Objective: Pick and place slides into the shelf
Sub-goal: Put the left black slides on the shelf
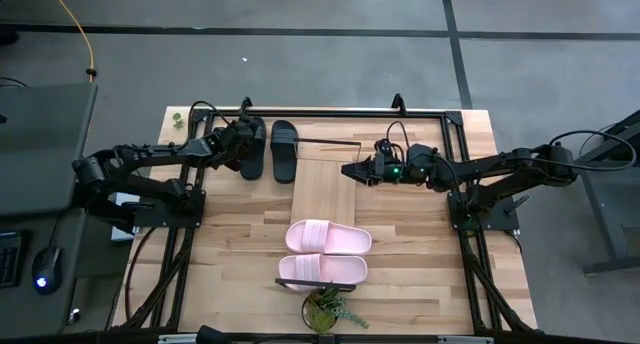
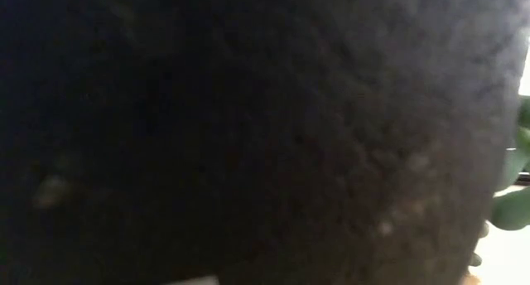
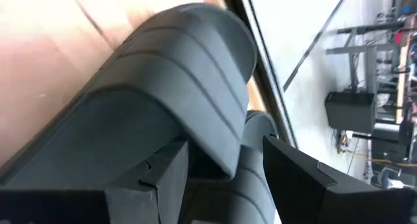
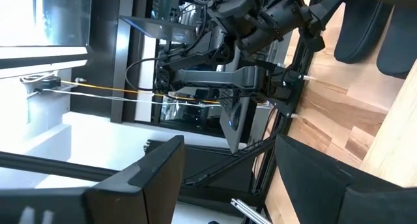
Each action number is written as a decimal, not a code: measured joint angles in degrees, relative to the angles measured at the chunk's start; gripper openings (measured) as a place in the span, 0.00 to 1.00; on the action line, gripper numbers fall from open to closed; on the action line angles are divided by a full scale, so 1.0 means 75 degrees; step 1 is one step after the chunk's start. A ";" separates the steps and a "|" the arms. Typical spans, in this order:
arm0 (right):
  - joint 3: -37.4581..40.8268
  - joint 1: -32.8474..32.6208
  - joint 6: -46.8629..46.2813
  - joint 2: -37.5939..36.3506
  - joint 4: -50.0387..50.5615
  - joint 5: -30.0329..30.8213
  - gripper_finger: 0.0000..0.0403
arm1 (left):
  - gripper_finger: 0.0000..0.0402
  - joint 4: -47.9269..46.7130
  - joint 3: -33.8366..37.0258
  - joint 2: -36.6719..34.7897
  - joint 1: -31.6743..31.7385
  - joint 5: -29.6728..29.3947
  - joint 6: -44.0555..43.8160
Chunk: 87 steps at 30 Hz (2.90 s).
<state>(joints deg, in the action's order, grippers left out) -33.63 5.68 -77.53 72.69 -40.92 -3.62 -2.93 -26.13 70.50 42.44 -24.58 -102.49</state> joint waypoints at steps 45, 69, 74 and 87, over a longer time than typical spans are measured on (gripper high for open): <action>0.0000 -0.0012 -0.0060 0.0000 0.0172 0.0224 0.57 | 0.04 0.1680 -0.0006 0.1093 0.0644 0.0717 0.0200; 0.0000 -0.0012 -0.0059 0.0000 0.0175 0.0221 0.57 | 0.01 0.2014 -0.0023 0.0589 0.0647 0.1157 0.2128; 0.0000 -0.0012 -0.0059 0.0000 0.0193 0.0216 0.57 | 0.00 0.1969 -0.0023 0.0201 0.0647 0.1187 0.2741; 0.0000 0.0005 0.0179 -0.0002 0.0386 0.0195 0.57 | 0.00 0.1943 -0.0023 -0.1543 0.0647 0.2304 0.4981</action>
<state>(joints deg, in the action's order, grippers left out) -33.63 5.72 -76.19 72.67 -38.03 -2.15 11.64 -26.30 58.93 47.29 -7.29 -65.14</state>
